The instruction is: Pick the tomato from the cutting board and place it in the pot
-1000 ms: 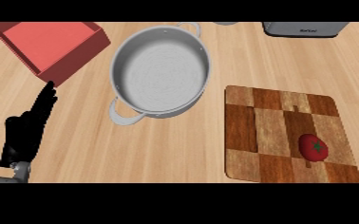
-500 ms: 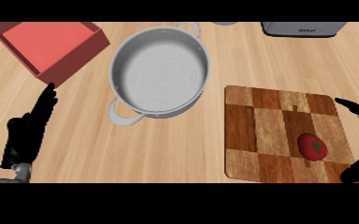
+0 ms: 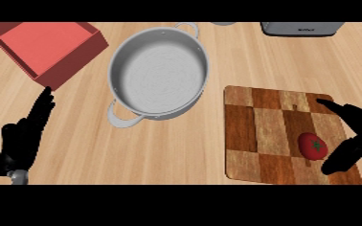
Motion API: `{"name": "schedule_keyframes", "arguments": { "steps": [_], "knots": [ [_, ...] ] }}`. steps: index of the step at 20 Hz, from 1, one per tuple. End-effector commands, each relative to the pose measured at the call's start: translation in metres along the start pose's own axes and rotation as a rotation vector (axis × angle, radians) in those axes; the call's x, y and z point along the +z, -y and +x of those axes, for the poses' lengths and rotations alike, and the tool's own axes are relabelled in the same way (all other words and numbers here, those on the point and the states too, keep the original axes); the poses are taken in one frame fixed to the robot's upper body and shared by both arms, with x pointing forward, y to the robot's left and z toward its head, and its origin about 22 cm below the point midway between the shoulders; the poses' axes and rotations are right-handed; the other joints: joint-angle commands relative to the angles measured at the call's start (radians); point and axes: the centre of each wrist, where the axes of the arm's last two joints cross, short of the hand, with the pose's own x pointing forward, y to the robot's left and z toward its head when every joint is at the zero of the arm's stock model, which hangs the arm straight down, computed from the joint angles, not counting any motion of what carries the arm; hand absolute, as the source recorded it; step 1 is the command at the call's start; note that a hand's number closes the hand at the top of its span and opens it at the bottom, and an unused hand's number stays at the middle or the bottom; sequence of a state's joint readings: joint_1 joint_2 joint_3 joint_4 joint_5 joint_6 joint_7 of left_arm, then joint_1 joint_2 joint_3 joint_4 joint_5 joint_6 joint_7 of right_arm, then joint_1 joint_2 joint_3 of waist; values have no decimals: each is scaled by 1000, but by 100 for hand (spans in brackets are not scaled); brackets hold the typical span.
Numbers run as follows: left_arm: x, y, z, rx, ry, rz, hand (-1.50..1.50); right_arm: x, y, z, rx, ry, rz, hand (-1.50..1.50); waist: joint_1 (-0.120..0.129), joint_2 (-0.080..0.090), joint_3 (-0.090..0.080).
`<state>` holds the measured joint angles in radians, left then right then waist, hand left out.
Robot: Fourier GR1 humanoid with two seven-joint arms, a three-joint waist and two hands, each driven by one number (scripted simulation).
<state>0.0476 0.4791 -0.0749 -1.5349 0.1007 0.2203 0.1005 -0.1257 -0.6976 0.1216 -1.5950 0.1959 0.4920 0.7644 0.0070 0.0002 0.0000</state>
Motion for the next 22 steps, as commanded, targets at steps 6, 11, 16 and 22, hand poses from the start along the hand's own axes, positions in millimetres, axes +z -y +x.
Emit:
{"name": "schedule_keyframes", "arguments": {
  "steps": [6,11,16,22],
  "knots": [
    [-11,-5,0,-9,-1,-3,0,-18,-5,1,37,-51,49,-150,-5,0,0],
    [-1,-16,-18,-2,6,16,0,-23,-23,7,45,-79,35,-150,-5,0,0],
    [-9,7,4,12,8,1,0,-36,-22,7,66,-82,31,-150,-5,0,0],
    [-9,8,0,8,-16,4,0,-65,-48,-8,59,-96,55,-150,-4,0,0]
  ]
}}
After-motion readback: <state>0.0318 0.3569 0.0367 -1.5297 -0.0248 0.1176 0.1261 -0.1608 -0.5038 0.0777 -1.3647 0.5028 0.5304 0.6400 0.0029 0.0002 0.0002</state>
